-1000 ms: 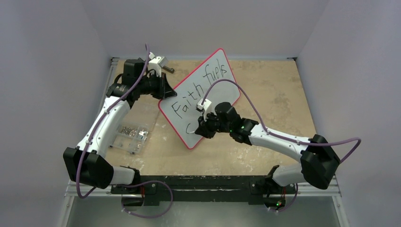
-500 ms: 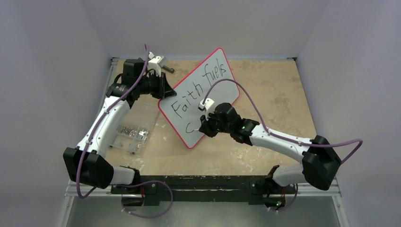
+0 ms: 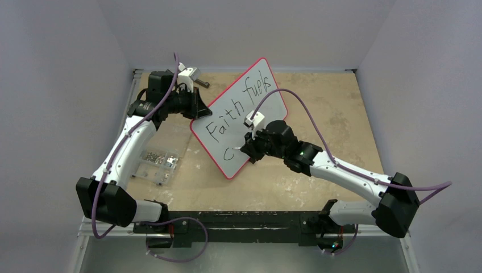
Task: Write a sentence on the whiteboard
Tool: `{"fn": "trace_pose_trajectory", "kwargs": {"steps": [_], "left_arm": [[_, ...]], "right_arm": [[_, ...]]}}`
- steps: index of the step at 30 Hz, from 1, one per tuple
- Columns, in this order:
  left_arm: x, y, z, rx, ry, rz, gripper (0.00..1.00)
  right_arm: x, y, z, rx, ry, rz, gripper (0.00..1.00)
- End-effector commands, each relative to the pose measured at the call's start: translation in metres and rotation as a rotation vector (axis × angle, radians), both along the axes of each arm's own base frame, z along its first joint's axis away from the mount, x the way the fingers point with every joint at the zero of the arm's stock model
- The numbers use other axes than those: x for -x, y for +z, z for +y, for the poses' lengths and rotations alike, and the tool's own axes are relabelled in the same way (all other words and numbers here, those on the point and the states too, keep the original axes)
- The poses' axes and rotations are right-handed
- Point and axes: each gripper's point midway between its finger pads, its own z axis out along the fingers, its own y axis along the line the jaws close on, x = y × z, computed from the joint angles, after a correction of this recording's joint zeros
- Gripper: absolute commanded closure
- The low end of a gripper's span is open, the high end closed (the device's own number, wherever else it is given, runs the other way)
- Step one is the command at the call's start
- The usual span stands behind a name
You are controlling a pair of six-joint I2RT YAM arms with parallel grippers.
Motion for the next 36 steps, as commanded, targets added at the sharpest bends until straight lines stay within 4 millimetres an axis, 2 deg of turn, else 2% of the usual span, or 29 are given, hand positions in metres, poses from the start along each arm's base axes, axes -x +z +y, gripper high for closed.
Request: {"fn": "trace_pose_trajectory", "kwargs": {"steps": [1,12,19,27,36], "left_arm": [[-0.021,0.005,0.021,-0.078,0.090,-0.093,1.00],[-0.021,0.006,0.020,-0.076,0.089,-0.097,1.00],[-0.020,0.007,0.020,-0.075,0.089,-0.098,1.00],[-0.020,0.007,0.020,-0.075,0.088,-0.099,1.00],[-0.021,0.007,0.020,-0.075,0.089,-0.099,1.00]], "right_arm": [[-0.012,0.029,0.004,-0.059,-0.047,-0.043,1.00],[-0.028,0.031,0.011,-0.071,-0.105,-0.047,1.00],[-0.031,0.031,0.019,-0.076,-0.094,-0.041,1.00],[-0.026,0.017,0.019,-0.058,-0.074,-0.013,1.00],[-0.015,-0.009,0.014,-0.023,-0.051,0.036,1.00]]}}
